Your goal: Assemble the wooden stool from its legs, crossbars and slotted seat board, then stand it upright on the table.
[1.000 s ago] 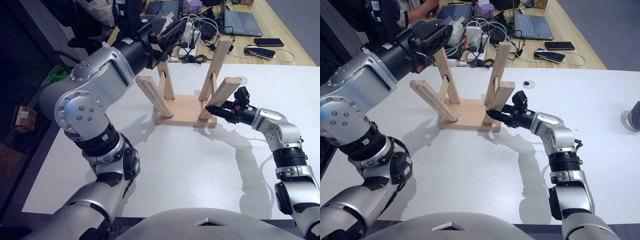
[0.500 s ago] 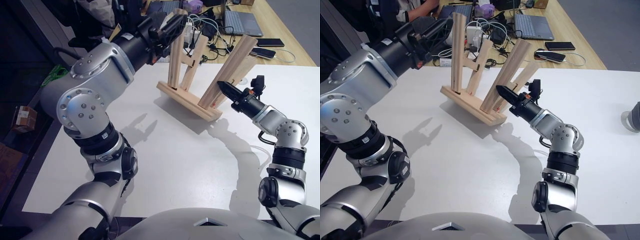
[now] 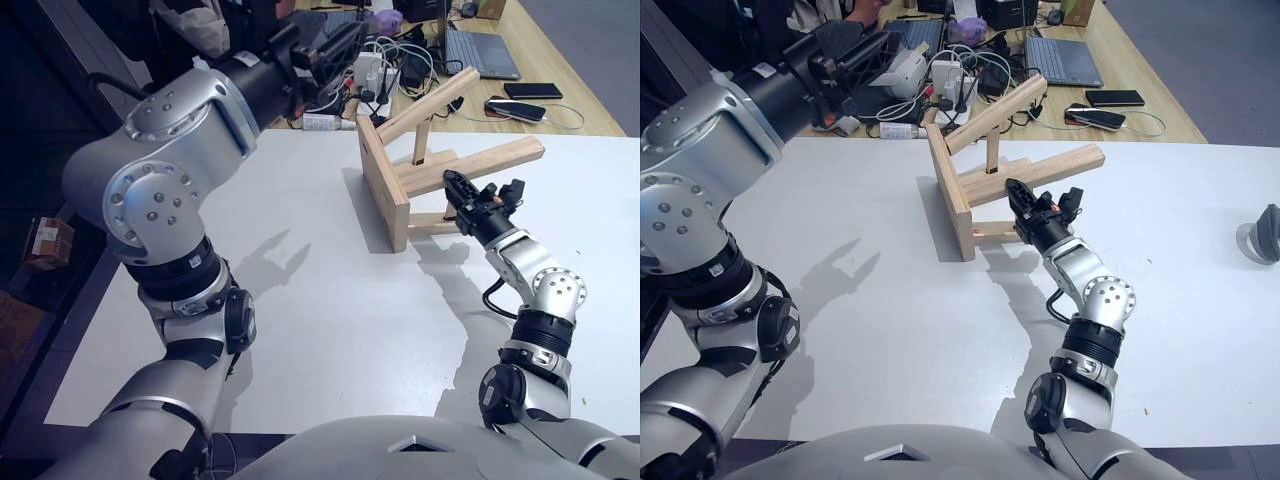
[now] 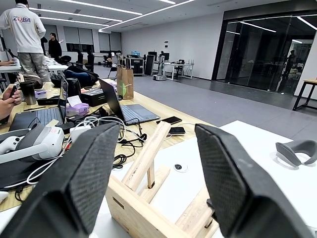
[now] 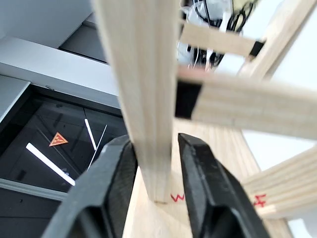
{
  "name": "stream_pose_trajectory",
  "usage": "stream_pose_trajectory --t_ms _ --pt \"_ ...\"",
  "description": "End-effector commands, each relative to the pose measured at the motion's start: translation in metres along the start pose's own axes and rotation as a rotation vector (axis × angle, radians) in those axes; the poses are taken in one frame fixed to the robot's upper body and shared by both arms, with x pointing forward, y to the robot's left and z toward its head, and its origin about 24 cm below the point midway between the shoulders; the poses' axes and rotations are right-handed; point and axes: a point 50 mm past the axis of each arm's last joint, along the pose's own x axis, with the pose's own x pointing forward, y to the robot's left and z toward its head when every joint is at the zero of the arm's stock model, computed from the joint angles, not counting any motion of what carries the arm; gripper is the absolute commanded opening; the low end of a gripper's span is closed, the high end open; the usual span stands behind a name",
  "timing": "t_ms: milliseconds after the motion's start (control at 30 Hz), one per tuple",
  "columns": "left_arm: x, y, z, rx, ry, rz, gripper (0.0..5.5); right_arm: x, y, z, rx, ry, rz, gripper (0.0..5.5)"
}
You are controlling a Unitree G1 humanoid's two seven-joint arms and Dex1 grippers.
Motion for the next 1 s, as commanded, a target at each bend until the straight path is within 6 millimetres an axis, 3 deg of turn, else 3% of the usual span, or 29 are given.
stream_pose_trajectory --t_ms 33,67,167,233,333,367,467,533,667,733,800,933,1000 --pt "0.001 0.001 0.006 0.038 -0.001 0.000 2.79 -0.031 -0.044 -0.020 -0.014 0.080 -0.279 2.16" --pt "0.000 0.002 0.006 0.041 -0.004 0.008 2.79 -0.035 -0.038 -0.017 -0.080 0.099 -0.263 2.37" --pt "-0.004 0.006 0.007 0.040 -0.015 0.035 2.79 -0.053 -0.006 -0.005 -0.522 0.195 -0.255 2.89" --pt "-0.006 0.009 0.005 0.030 -0.020 0.057 2.79 -0.065 0.011 0.001 -0.758 0.291 -0.253 2.92" --pt "-0.006 0.008 0.001 0.014 -0.032 0.070 2.79 -0.066 0.023 0.013 -0.767 0.272 -0.220 3.16" --pt "-0.006 0.008 0.000 0.012 -0.034 0.071 2.79 -0.065 0.028 0.009 -0.789 0.286 -0.184 3.37" --pt "-0.008 0.009 -0.001 0.010 -0.036 0.076 2.79 -0.071 0.050 -0.011 -1.106 0.412 -0.063 3.98" --pt "-0.009 0.010 -0.002 0.008 -0.038 0.089 2.79 -0.082 0.075 -0.020 -1.354 0.534 0.111 4.29" --pt "-0.010 0.010 -0.005 -0.003 -0.045 0.100 2.79 -0.088 0.098 -0.012 -1.878 0.580 0.262 4.98" --pt "-0.010 0.009 -0.006 -0.012 -0.049 0.103 2.79 -0.074 0.099 -0.004 -2.228 0.497 0.270 5.18" --pt "-0.007 0.005 -0.009 -0.028 -0.050 0.097 2.79 -0.057 0.085 0.005 -2.549 0.440 0.218 5.18" --pt "-0.005 0.003 -0.019 -0.071 -0.040 0.133 2.79 -0.042 0.064 0.010 -2.760 0.360 0.141 5.18" --pt "-0.010 0.013 -0.033 -0.063 -0.010 0.269 2.79 -0.034 0.050 0.010 -2.807 0.353 0.107 5.18"
